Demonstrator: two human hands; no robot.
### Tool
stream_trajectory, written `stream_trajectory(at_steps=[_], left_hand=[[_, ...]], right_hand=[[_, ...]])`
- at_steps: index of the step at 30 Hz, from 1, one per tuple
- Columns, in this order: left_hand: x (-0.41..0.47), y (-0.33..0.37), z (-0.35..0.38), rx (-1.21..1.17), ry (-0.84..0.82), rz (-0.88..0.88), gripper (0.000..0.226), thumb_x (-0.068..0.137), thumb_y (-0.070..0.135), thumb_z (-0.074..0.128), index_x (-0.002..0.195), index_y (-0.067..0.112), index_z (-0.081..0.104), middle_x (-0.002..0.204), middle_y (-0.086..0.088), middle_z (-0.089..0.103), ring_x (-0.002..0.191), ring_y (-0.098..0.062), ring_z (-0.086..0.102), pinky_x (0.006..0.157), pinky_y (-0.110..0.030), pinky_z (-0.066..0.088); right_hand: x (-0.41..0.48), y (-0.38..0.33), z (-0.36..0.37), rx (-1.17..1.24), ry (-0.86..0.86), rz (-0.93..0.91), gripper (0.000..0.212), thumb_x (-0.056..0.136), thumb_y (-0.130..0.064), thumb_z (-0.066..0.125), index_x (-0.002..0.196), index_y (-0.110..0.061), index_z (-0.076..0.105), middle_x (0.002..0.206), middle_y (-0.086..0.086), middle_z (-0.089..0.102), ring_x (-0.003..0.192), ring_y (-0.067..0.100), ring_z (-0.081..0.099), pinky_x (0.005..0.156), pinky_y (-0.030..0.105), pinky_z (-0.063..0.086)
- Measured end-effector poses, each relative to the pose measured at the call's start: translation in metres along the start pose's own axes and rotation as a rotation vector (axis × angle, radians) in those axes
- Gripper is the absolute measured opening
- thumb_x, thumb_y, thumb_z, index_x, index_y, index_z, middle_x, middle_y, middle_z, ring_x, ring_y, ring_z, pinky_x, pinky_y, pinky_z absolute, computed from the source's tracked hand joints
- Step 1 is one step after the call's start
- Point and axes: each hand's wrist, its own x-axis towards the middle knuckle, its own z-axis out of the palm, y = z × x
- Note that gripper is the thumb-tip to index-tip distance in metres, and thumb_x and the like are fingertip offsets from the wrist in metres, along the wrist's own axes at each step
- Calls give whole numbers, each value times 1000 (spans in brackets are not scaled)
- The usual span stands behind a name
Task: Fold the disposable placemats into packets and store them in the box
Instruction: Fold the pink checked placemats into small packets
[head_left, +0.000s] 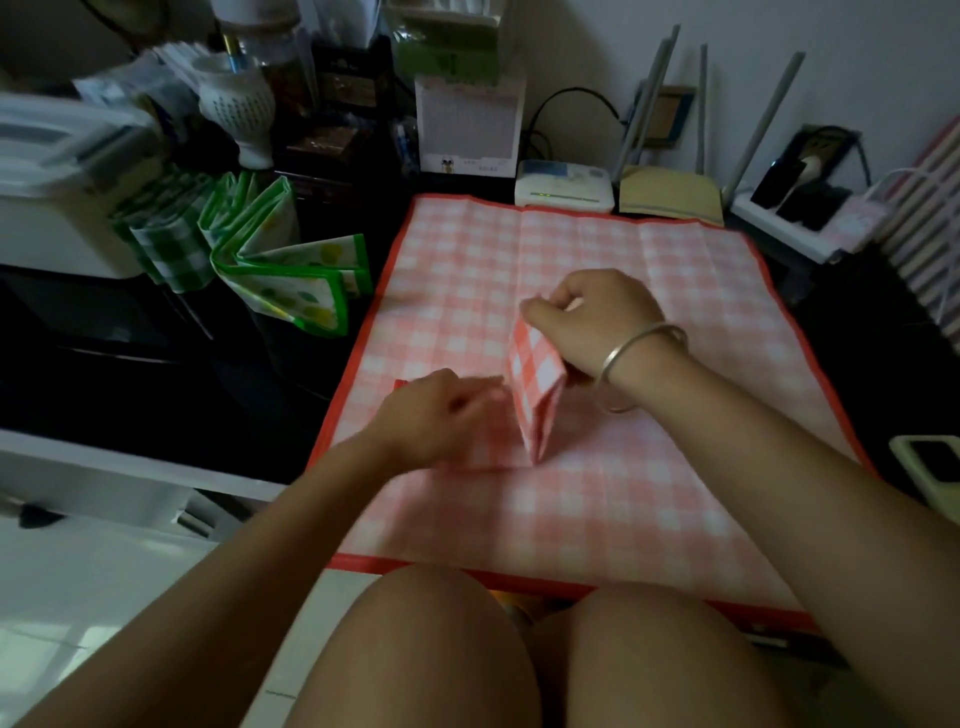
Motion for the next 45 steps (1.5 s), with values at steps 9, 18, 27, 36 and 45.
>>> stream_trajectory(at_steps=[9, 18, 27, 36, 45], left_hand=[[3, -29, -16, -1529, 386, -321, 49, 107, 37, 23, 120, 8, 60, 106, -10, 67, 88, -20, 61, 85, -34, 46], [-18, -50, 2, -214, 457, 90, 53, 96, 38, 27, 137, 19, 54, 141, 4, 52, 137, -12, 40, 115, -33, 26], [-12, -62, 24, 431, 351, 71, 62, 100, 41, 8, 156, 14, 17, 162, -4, 12, 151, -22, 5, 119, -52, -9], [-13, -61, 28, 417, 364, 57, 58, 102, 37, 17, 153, 12, 28, 159, -6, 26, 148, -23, 19, 119, -55, 3], [-13, -54, 21, 469, 267, -9, 67, 95, 44, -6, 156, 19, 2, 163, 0, 3, 151, -20, -6, 118, -50, -13]], right_hand=[[5, -43, 81, -85, -397, -3, 45, 88, -53, 43, 87, -15, 67, 83, 10, 70, 80, 29, 66, 74, 34, 53], [-2, -31, 97, 374, -648, 216, 29, 96, -1, 31, 83, -13, 54, 67, 12, 63, 49, 20, 65, 44, 23, 48], [-16, 4, 86, -242, -8, -447, 36, 92, -29, 37, 120, -21, 57, 121, -1, 60, 113, 21, 52, 90, 36, 44], [-22, 30, 112, -572, -356, -433, 86, 79, -58, -10, 153, -15, 2, 161, 1, -5, 147, 15, -9, 120, 39, -3], [-6, -17, 63, -514, -355, -284, 37, 97, -41, 42, 127, -20, 47, 130, 4, 43, 114, 23, 49, 91, 36, 44]])
